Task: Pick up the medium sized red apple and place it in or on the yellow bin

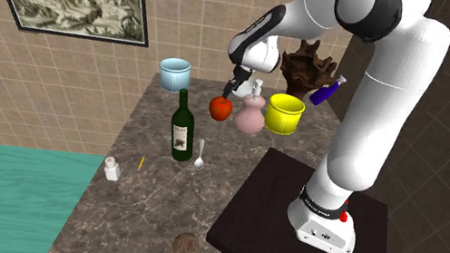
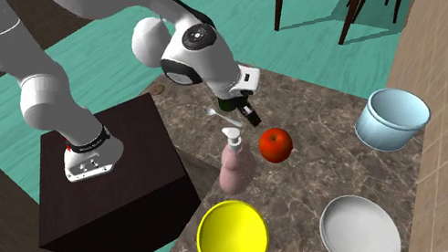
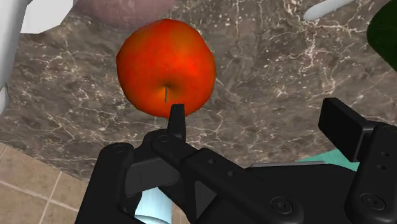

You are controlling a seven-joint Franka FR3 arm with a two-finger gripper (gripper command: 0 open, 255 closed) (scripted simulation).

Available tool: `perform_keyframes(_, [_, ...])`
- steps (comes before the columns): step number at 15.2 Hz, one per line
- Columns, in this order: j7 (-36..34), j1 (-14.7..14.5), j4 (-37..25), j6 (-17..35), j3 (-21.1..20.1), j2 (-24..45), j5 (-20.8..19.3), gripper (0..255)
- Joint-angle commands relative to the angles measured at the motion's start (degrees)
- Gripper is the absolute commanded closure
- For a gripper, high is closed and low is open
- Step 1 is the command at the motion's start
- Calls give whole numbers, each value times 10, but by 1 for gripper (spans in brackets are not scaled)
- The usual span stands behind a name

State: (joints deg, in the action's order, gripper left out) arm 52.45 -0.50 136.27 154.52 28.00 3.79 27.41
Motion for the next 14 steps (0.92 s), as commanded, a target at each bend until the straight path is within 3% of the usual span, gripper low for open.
perform_keyframes(1, [67,13,-35,10,-6,47,75,0])
perform_keyframes(6, [189,79,-132,15,-50,152,210,0])
perform_keyframes(14, [227,102,-171,33,-86,215,264,0])
